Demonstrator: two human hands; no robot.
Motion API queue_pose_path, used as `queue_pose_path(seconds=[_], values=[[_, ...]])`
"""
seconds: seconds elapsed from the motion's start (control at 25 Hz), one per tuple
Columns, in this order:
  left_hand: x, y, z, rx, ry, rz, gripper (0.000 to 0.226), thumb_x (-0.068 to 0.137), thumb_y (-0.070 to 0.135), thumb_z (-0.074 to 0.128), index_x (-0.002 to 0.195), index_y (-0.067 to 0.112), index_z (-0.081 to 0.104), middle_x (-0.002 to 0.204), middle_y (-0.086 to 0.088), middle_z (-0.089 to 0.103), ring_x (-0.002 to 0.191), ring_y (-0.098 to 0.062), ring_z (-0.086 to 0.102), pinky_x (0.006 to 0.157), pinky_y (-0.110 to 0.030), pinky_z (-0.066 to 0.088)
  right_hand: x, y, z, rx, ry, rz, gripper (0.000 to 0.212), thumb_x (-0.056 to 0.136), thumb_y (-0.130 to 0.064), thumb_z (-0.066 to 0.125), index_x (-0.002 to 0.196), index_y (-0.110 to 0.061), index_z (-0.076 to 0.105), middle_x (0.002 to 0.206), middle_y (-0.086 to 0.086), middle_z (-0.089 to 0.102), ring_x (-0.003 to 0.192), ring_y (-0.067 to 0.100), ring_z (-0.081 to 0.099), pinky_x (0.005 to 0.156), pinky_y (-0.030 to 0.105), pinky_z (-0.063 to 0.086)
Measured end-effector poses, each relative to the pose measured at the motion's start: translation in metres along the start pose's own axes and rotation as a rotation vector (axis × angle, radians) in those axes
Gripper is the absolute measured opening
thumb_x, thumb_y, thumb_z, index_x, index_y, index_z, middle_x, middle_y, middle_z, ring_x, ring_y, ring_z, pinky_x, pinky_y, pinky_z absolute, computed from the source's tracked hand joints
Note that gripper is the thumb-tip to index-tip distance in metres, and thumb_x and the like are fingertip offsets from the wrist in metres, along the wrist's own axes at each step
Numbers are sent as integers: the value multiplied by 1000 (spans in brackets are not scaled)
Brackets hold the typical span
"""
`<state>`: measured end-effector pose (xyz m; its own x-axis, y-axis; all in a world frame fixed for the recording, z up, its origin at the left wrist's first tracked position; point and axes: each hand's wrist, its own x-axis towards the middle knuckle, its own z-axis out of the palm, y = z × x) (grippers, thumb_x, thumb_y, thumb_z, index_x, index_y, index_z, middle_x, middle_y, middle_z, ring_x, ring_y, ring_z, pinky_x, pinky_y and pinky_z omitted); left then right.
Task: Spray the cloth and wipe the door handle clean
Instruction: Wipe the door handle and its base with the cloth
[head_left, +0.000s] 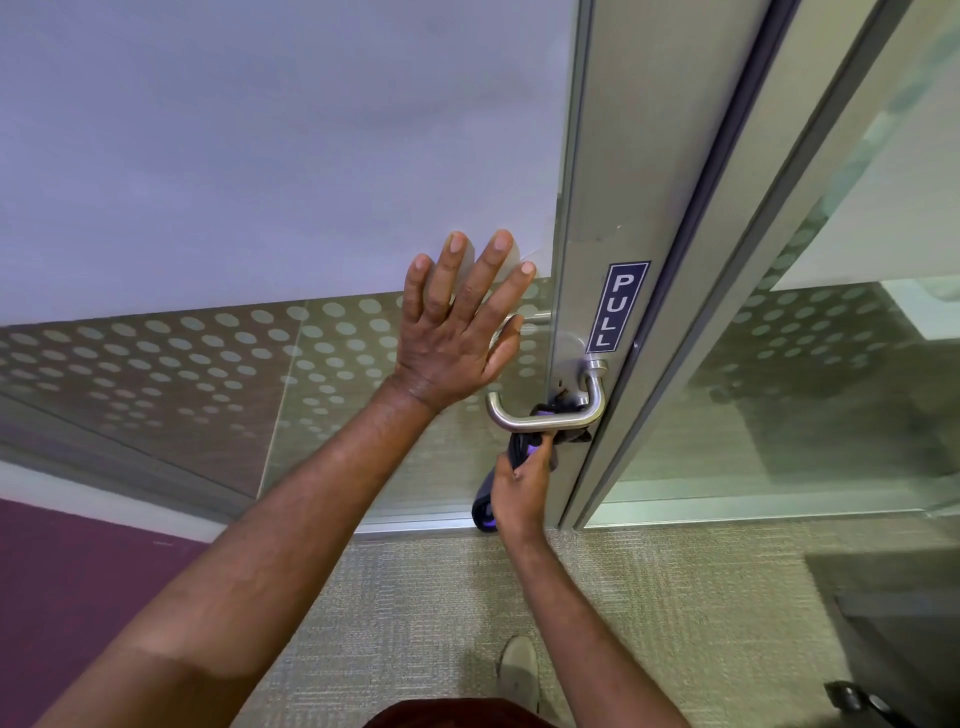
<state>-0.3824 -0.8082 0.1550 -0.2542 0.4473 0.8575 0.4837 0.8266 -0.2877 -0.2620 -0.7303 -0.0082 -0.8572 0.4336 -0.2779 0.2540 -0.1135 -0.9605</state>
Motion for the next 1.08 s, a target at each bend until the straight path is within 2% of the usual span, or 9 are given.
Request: queue_pose_path(seconds=[0.08, 0.2, 0.32, 0.44, 0.56, 0.68, 0.8, 1.0, 1.08], values=[[-1, 1, 0, -6, -2, -8, 65, 99, 40, 64, 158, 23, 42, 171, -6, 25, 166, -27, -8, 133, -49, 1, -4, 0, 0, -79, 14, -168, 75, 92, 1, 59, 158, -17, 29, 133, 5, 56, 107, 22, 59, 101, 34, 45], [-2, 0, 0, -8, -4, -14, 65, 99, 40, 66, 157, 23, 43, 162, -9, 37, 166, -27, -7, 132, -49, 2, 9, -1, -10, -326, 87, -490, 74, 86, 1, 68, 152, -3, 35, 158, 23, 41, 147, 35, 39, 124, 25, 24], [-2, 2, 0, 4, 1, -12, 63, 99, 40, 65, 156, 23, 43, 160, -9, 39, 166, -27, -7, 133, -49, 1, 25, 6, -23, -574, 193, -743, 89, 72, 8, 80, 148, 4, 33, 148, 34, 48, 144, 41, 32, 125, 43, 21], [-3, 2, 1, 13, 3, -8, 64, 99, 41, 65, 157, 23, 43, 166, -8, 33, 166, -28, -5, 133, -50, 2, 36, 8, -31, -698, 193, -902, 80, 81, -8, 75, 147, 7, 34, 145, 34, 51, 142, 42, 33, 128, 42, 13], [-4, 1, 2, 21, 1, 7, 70, 100, 42, 64, 161, 23, 38, 179, -3, 12, 166, -29, -5, 133, -50, 0, 55, -3, -31, -805, 170, -1039, 65, 89, -24, 60, 144, 3, 39, 143, 25, 50, 136, 38, 42, 130, 36, 11], [-5, 1, 2, 27, -5, 14, 73, 99, 42, 64, 162, 25, 33, 180, -1, 1, 166, -30, -5, 134, -50, 0, 66, -7, -34, -853, 159, -1087, 66, 84, -27, 63, 142, -4, 41, 138, 14, 45, 127, 32, 47, 124, 32, 20], [-5, 0, 2, 14, -11, 12, 74, 99, 42, 65, 163, 25, 32, 180, -1, 1, 166, -30, -5, 134, -50, 0, 70, -2, -32, -846, 161, -1072, 66, 82, -24, 69, 140, -6, 44, 138, 13, 45, 123, 32, 48, 114, 39, 32], [-4, 0, 1, 9, -15, 16, 74, 99, 42, 65, 163, 26, 32, 180, -1, 1, 166, -30, -5, 134, -50, 0, 60, 6, -16, -725, 167, -877, 84, 71, 5, 78, 146, -2, 40, 146, 19, 42, 135, 39, 37, 126, 36, 15], [-4, 1, 1, 14, -18, 16, 73, 99, 42, 65, 163, 25, 33, 180, -1, 0, 166, -30, -5, 133, -50, 0, 48, 13, -12, -675, 157, -753, 92, 71, 15, 74, 150, 0, 32, 151, 31, 42, 141, 43, 30, 125, 45, 21]])
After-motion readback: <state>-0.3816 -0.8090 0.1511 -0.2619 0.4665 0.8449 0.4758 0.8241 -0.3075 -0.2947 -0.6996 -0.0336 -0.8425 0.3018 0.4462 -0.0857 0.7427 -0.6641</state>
